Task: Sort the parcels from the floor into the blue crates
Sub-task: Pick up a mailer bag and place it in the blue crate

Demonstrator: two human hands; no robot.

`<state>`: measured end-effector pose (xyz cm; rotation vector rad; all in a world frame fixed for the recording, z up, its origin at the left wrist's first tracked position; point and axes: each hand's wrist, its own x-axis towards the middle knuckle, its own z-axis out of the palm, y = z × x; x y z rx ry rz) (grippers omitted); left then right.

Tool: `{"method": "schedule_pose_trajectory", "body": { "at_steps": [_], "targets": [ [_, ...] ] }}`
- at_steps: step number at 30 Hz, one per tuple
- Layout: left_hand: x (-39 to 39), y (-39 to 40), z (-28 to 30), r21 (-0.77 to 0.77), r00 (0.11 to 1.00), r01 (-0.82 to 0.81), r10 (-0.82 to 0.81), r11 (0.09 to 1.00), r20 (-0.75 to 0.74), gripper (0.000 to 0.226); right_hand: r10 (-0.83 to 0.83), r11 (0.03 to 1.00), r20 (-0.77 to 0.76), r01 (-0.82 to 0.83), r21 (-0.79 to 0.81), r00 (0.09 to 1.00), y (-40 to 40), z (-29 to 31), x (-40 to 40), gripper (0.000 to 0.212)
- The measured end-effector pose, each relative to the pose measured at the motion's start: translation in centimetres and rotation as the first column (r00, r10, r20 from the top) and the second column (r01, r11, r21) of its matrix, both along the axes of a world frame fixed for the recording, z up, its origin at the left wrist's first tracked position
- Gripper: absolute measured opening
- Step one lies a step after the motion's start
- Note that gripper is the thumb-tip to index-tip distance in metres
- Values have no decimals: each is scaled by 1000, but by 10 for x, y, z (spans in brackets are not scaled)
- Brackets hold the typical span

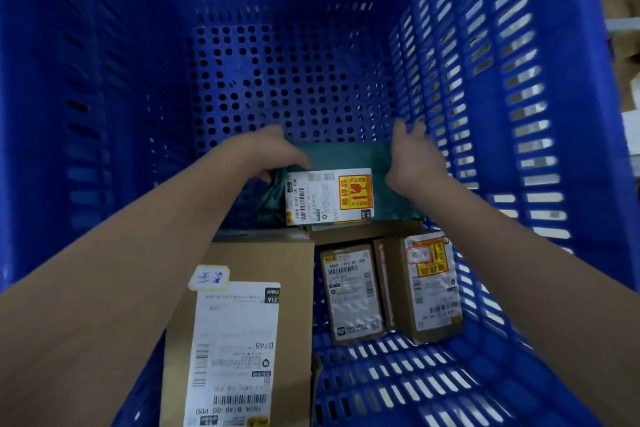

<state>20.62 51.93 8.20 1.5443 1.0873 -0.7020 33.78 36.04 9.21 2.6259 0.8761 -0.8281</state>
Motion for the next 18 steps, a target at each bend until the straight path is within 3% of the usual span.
{"method": "schedule_pose_trajectory", "body": {
  "at_steps": [3, 6, 10, 12, 16, 18],
  "targets": [
    [11, -7, -2, -30, 1000, 14, -13, 999, 2, 76, 191, 981, -104, -192, -2, 976, 2, -5, 0, 68],
    [14, -13, 0, -83, 1000, 11, -11, 996, -2, 85, 162, 985, -181, -169, -20, 970, 4, -7, 7, 59],
    [12, -17, 2, -77, 996, 87, -88, 993, -8, 95, 310, 947, -96, -316, -56, 946, 1, -9, 4, 55],
    [8, -24, 3, -50, 983, 174, -177, 983, -55, 111, 341, 938, -68, -344, -36, 938, -1, -10, 0, 55],
    [-14, -43, -5, -22, 873, 439, -433, 898, -223, 140, 347, 929, -141, -360, -82, 927, -3, -11, -1, 80],
    [-29, -44, -10, -32, 836, 478, -467, 878, -288, 132, 337, 926, -198, -362, -107, 920, -1, -12, -1, 96]
  ]
}}
